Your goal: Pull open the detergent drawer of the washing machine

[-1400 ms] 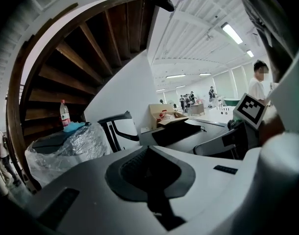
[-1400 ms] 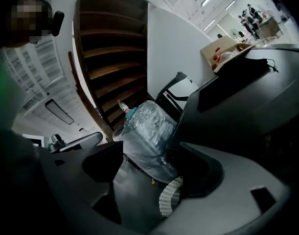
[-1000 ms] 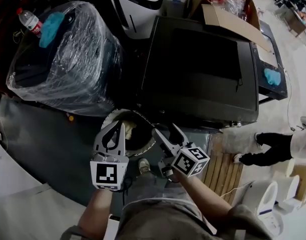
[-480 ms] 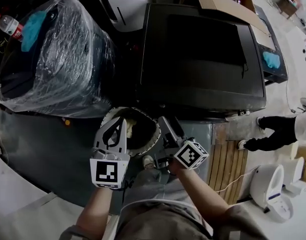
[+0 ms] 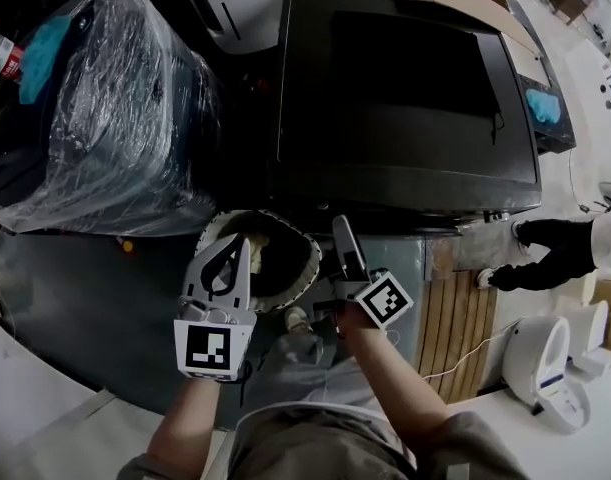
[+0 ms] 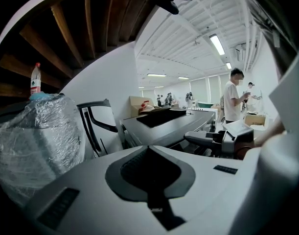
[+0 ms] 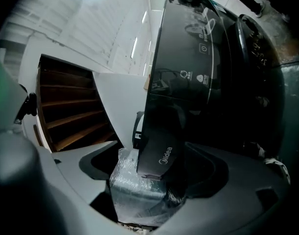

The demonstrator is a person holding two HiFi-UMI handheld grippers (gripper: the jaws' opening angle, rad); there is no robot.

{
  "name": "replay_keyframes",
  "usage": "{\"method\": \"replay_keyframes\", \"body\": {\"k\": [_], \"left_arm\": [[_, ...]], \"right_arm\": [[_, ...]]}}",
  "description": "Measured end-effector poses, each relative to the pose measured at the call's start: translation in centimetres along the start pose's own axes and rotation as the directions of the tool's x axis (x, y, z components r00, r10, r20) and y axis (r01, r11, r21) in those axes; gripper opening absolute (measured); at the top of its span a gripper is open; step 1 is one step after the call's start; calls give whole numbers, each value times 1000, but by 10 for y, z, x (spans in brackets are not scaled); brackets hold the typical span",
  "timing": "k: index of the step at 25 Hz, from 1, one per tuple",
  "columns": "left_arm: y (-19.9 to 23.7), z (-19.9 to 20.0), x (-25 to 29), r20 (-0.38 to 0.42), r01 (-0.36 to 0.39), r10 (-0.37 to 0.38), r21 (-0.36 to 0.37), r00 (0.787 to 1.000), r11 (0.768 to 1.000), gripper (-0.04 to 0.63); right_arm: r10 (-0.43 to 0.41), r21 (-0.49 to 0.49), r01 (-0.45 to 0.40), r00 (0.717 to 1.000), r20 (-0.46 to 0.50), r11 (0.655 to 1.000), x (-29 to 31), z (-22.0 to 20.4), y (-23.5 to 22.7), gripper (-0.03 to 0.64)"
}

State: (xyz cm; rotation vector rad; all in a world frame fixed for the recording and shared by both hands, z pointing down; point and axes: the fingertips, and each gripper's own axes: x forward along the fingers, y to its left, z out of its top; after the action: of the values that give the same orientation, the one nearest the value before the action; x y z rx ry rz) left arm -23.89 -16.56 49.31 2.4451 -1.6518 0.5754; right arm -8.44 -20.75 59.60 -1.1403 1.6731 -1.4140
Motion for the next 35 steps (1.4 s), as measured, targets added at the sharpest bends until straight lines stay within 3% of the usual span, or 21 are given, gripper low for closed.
{"method": "replay_keyframes", "body": {"k": [11, 16, 22, 35], "left_arm": [[0, -23, 6, -32, 15, -16, -18, 999, 1000, 15], [-1, -28, 8, -38, 24, -25, -26, 999, 999, 15], [-1, -30, 9, -40, 43, -43, -14, 998, 999, 15], [-3, -39, 8, -66, 54, -54, -8, 996, 999, 15]], "right_arm": [[8, 52, -12, 997, 78, 999, 7, 4, -20, 410], [-24, 110, 17, 998, 66, 994, 4, -3, -29, 416], [-30, 97, 26, 999, 41, 995, 14, -6, -36, 426], [8, 131, -23, 994, 110, 991, 33, 6, -33, 436]]}}
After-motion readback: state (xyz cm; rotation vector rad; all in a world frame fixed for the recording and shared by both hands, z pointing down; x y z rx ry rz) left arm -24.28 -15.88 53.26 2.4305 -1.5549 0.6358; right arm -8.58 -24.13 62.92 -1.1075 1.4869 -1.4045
